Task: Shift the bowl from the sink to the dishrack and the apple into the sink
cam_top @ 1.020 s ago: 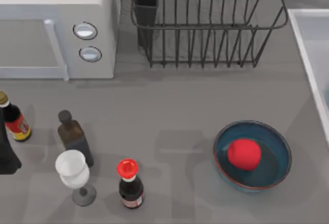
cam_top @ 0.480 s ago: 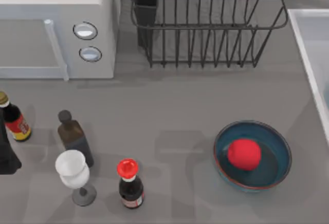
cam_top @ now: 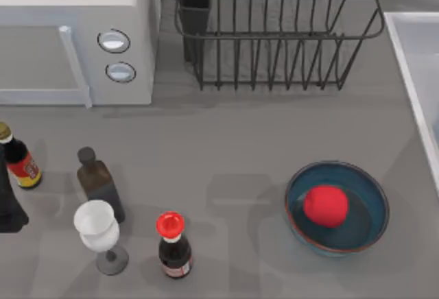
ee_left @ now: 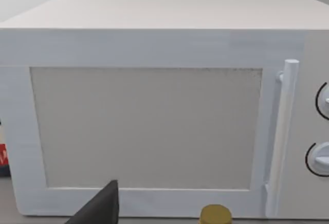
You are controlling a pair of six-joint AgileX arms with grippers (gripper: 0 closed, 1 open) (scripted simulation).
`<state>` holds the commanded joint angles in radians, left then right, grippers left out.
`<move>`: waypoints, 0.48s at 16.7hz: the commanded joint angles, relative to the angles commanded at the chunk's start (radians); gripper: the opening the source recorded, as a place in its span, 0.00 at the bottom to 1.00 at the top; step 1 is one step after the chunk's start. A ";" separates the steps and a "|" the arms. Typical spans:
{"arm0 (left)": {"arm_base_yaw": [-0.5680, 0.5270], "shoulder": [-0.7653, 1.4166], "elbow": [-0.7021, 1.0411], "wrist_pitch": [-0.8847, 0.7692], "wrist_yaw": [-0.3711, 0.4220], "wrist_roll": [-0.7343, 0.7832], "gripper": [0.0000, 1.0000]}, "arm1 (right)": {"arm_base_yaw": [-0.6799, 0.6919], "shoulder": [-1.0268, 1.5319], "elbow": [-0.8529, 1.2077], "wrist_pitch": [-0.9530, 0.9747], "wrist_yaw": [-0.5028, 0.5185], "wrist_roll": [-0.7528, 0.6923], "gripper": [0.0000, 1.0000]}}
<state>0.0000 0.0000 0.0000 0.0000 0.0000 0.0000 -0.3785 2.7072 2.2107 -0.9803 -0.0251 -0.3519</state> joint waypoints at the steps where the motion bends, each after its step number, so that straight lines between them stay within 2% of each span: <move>1: 0.000 0.000 0.000 0.000 0.000 0.000 1.00 | 0.000 0.000 0.000 0.000 0.000 0.000 0.00; 8: 0.000 0.000 0.000 0.000 0.000 0.000 1.00 | -0.031 -0.058 -0.042 -0.042 -0.005 -0.031 0.00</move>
<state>0.0000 0.0000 0.0000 0.0000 0.0000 0.0000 -0.4091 2.6496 2.1692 -1.0220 -0.0301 -0.3833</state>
